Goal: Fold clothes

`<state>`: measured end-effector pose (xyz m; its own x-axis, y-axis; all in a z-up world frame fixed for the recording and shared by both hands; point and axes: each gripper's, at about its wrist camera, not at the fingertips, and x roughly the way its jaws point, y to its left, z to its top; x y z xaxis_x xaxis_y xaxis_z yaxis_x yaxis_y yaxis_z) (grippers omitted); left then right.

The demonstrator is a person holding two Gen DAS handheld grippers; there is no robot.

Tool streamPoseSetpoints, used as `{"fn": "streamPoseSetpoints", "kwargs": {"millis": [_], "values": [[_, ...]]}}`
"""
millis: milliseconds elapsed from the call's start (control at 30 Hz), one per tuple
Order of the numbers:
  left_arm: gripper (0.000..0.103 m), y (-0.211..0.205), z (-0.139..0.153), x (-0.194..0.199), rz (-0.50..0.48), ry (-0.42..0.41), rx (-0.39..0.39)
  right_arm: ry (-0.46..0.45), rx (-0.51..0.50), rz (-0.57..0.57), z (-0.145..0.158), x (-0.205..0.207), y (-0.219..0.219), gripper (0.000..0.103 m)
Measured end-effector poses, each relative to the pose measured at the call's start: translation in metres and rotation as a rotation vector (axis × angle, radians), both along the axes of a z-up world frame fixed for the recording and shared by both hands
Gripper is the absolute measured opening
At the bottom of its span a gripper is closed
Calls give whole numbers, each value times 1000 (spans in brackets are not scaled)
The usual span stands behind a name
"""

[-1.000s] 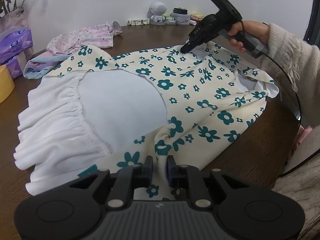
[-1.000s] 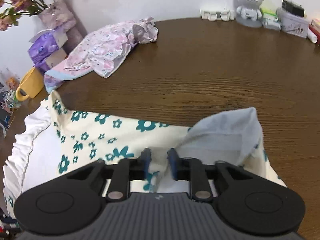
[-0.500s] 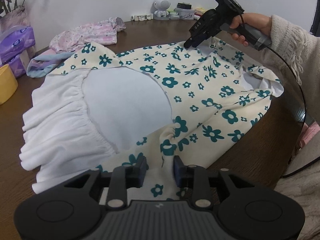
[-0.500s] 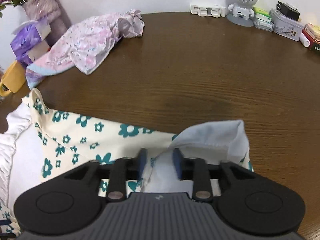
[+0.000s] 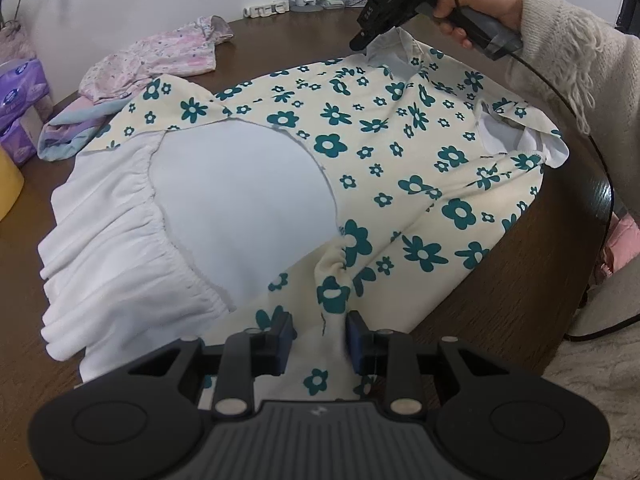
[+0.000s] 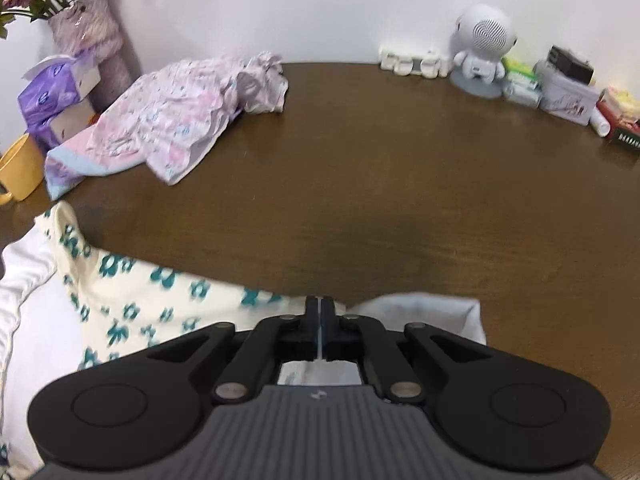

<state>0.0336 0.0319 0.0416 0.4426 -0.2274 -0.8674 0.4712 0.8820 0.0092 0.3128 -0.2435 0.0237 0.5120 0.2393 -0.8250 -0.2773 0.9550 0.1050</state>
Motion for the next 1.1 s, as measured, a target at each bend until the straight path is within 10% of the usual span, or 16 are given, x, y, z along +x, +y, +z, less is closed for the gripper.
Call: {"fn": "streamPoseSetpoints", "kwargs": {"millis": [167,333,467,533,1100], "values": [[28,-2,1,0,7,-3,6,37,23,-18,-5,3,-4,5],[33,-3,2,3,14,6,13,71,26,23,2,-14,-3,34],[38,-2,6,5,23,7,-9,110,-27,63,-11,-15,10,30],[38,1,10,4,29,-10,-9,81,-54,86,-12,-17,16,2],[38,14,5,9,62,-25,1,-14,-80,125,-13,-5,26,2]]}}
